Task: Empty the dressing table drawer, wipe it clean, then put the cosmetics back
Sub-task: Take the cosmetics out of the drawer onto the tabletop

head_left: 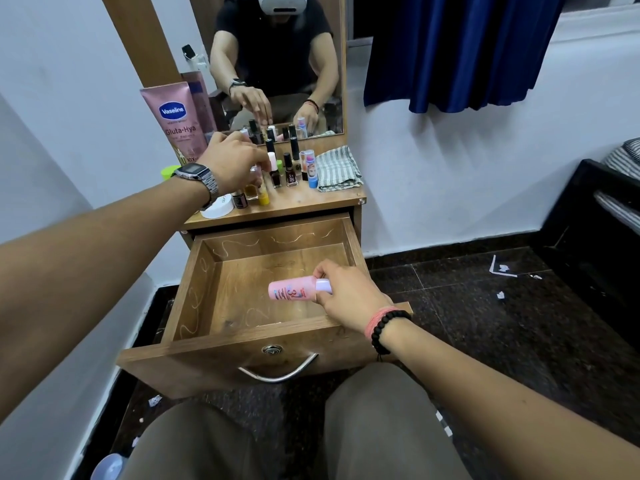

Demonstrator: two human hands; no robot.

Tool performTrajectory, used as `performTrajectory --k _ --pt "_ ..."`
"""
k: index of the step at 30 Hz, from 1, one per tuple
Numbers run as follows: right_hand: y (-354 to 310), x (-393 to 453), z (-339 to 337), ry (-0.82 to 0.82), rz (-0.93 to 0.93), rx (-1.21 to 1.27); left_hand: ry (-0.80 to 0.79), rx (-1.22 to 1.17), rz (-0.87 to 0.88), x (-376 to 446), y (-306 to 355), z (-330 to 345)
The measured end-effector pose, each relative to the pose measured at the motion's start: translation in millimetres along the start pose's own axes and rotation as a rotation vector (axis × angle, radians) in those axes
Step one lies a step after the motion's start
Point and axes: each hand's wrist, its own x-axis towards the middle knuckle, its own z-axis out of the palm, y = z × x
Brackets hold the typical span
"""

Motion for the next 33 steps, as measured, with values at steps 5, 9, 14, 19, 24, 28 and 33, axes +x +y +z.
performTrajectory --k 5,9,14,19,24,28,33 --pt "2 2 -1 0.024 0.006 0.044 0.159 -0.106 0.064 -20 21 -20" --pt "2 2 -6 0.084 0.023 0.219 -0.015 -0.301 0.26 -75 56 -17" --pt "0 -3 -13 0.18 0.009 0.422 -0.162 -0.501 0.198 -127 69 24" --pt "4 -3 -21 0.166 -0.007 0.656 -0.109 -0.75 0.073 -140 83 40" --pt "7 -3 -26 0.103 -0.01 0.838 -0.061 -0.93 0.011 -145 96 49" --pt "6 0 -23 0.094 -0.013 0.819 -0.062 -0.987 -0.002 -144 103 55" --pt "-2 8 -25 0.137 0.025 0.945 -0.036 -1.023 -0.039 -142 110 58"
